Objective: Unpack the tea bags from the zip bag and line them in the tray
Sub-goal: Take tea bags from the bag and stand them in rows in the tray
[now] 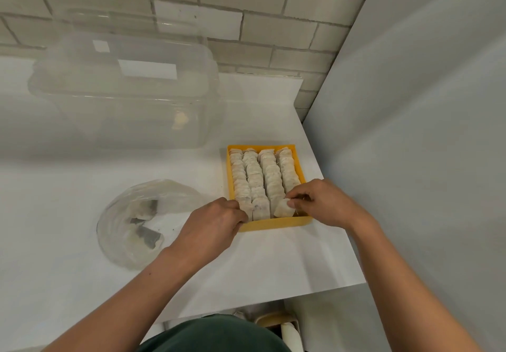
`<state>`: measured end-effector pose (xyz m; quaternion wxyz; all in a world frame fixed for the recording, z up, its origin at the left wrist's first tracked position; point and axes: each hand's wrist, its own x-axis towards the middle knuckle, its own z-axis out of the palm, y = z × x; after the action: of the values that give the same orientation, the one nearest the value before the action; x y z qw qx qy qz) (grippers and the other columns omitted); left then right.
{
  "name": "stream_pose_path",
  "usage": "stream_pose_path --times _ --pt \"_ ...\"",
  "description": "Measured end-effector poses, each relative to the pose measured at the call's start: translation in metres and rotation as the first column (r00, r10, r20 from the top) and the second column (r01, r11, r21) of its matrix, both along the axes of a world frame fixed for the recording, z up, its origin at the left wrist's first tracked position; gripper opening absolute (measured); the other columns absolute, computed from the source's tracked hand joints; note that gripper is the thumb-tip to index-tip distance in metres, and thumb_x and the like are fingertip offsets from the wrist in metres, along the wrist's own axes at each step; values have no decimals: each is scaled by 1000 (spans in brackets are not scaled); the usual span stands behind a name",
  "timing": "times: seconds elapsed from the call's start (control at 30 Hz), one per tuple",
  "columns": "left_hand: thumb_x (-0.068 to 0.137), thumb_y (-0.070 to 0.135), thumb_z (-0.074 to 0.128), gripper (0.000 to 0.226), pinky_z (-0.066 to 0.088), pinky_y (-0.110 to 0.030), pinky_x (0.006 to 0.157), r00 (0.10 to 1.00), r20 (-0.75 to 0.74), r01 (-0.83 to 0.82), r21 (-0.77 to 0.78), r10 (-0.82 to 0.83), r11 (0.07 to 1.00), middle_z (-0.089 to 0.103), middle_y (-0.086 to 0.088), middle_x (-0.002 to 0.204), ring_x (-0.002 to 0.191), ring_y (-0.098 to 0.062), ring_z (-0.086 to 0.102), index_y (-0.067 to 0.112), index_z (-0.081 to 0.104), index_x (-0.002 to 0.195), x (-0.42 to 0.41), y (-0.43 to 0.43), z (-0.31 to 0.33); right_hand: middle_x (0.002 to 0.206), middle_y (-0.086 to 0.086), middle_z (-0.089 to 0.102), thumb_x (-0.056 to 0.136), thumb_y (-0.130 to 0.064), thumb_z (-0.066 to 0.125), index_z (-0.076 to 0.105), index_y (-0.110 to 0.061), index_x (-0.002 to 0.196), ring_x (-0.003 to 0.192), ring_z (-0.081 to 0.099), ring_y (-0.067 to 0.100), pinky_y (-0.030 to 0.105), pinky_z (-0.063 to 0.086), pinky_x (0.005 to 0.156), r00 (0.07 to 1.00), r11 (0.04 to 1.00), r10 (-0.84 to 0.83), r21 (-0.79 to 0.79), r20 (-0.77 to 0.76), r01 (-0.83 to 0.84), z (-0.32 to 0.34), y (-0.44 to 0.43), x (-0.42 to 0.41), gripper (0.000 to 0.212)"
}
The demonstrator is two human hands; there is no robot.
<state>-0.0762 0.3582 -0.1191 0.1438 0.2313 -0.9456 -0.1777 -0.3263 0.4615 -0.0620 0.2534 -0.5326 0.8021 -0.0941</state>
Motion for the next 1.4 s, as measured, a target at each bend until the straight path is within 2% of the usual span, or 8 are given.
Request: stream_pose_path --times 0.27,0.57,0.7,0.83,1.03,1.17,1.3,1.4 --pt "96 14 67 20 47 -31 55 1000 28 -6 -9 6 1000 69 10 90 86 -19 63 30 79 99 -3 3 -1 116 -8 74 97 -30 69 77 -29 117 106 66 15 26 50 90 990 997 62 44 -124 -57 -22 -13 2 21" --pt "104 22 54 25 52 -33 73 999 44 9 8 -9 1000 67 8 110 105 -19 60 27 73 118 0 5 5 95 -10 74 88 -39 76 74 -30 103 94 67 17 34 45 88 924 998 21 -41 -382 -39 -37 -17 10 17" --pt "101 26 61 26 55 -34 85 997 -53 63 85 -59 994 65 6 116 107 -18 58 26 70 126 19 4 11 90 -12 71 85 -36 81 75 -27 98 87 63 14 37 51 84 950 979 -89 -202 -299 28 -28 -11 15 17" --pt "95 23 68 22 48 -28 90 972 -204 -104 87 120 991 64 4 119 109 -16 55 25 74 116 52 -5 8 90 -13 71 88 -35 79 77 -25 97 76 56 2 25 46 72 988 936 -115 -344 -102 74 -15 -13 41 14" --pt "85 19 81 14 45 -46 100 843 -209 -491 76 495 868 58 -7 136 129 -31 42 23 78 99 116 -37 1 92 -14 70 91 -26 75 78 -26 98 88 63 3 20 50 80 993 902 81 -430 85 -37 -10 -37 119 7" --pt "81 25 85 14 43 -53 101 825 -124 -553 16 551 833 57 -12 138 129 -40 43 25 81 95 153 -58 -13 99 -12 72 96 -23 70 77 -21 104 93 64 4 18 50 83 957 834 270 -523 107 -177 -14 -57 183 10" --pt "75 24 88 65 49 -56 101 844 136 -532 88 519 842 45 -16 150 133 -44 41 27 65 136 162 -74 -26 114 -9 72 103 -30 55 73 -27 115 103 64 13 31 52 89 912 875 410 -294 28 -385 -35 -82 223 22" --pt "76 15 76 77 52 -45 94 865 225 -498 261 449 827 44 -11 147 125 -39 50 29 45 145 161 -91 -29 110 -3 71 104 -32 45 71 -29 113 100 64 25 42 54 82 900 902 429 -15 -78 -431 -51 -96 228 28"
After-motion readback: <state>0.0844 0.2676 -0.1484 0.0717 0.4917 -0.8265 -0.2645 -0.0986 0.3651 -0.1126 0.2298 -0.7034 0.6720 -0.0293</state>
